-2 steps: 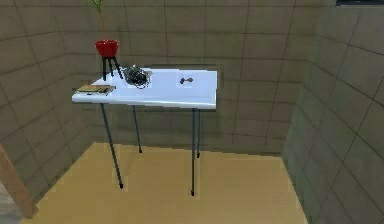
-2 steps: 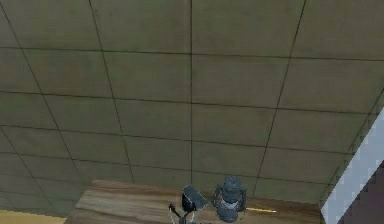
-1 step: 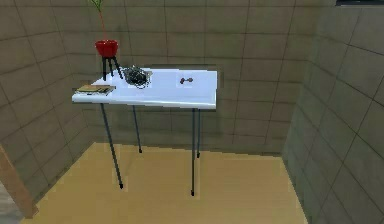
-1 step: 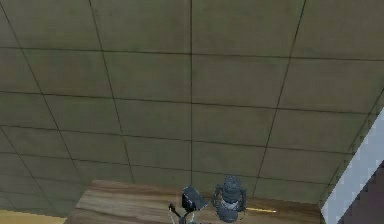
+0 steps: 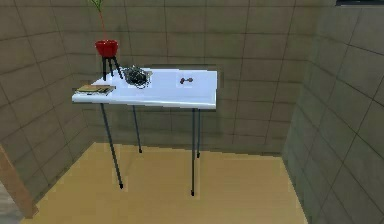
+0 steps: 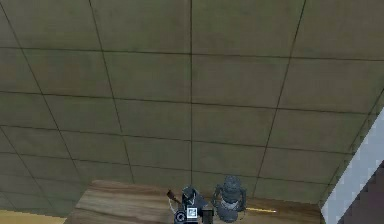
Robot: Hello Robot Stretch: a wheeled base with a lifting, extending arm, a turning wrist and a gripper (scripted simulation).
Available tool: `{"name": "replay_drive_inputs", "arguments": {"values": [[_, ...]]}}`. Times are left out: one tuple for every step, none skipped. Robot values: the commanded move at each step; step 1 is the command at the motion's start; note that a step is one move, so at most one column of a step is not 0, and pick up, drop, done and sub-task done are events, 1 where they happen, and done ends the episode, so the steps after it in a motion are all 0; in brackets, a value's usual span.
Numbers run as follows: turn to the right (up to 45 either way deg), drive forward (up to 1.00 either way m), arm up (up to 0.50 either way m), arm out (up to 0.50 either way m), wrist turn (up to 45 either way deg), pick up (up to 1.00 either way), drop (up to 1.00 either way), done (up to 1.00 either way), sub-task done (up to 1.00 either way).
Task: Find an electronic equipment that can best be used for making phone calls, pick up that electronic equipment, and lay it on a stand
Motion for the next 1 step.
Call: {"name": "replay_drive_inputs", "arguments": {"values": [[0.0,0.00,0.00,-0.08,0.0,0.00,0.00,0.00,0.00]]}}
